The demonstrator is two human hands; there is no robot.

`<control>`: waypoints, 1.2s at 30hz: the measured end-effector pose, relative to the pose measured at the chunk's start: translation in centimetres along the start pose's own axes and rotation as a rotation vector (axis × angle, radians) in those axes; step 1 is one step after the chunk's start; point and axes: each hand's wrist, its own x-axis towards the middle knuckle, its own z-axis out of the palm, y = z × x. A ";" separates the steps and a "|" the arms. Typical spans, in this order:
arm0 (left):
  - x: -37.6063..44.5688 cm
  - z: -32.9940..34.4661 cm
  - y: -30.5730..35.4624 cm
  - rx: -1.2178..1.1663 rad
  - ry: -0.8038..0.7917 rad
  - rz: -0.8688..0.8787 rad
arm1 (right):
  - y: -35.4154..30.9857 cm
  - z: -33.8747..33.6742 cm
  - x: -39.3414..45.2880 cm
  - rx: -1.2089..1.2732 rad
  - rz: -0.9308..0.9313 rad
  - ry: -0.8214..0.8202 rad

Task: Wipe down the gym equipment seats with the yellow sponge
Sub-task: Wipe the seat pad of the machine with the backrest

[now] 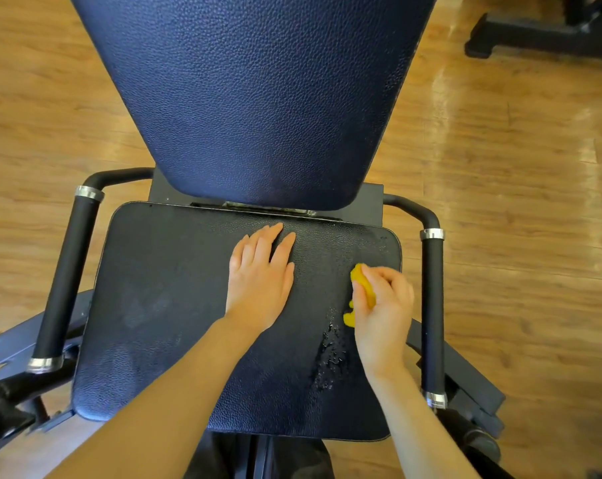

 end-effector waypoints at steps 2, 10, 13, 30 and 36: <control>-0.5 0.1 0.3 0.019 -0.033 0.015 | -0.4 0.2 2.6 -0.014 -0.005 0.008; -0.8 0.0 0.3 0.057 -0.091 0.002 | -0.7 0.9 4.9 -0.024 -0.010 0.054; -0.8 0.0 0.4 0.062 -0.079 0.002 | -0.6 0.7 1.5 0.062 0.027 0.035; -0.8 -0.3 0.6 0.090 -0.122 -0.013 | 0.6 0.3 8.0 0.058 0.021 -0.061; -0.7 -0.3 0.6 0.091 -0.120 -0.013 | 0.8 -0.7 1.4 0.040 0.007 0.027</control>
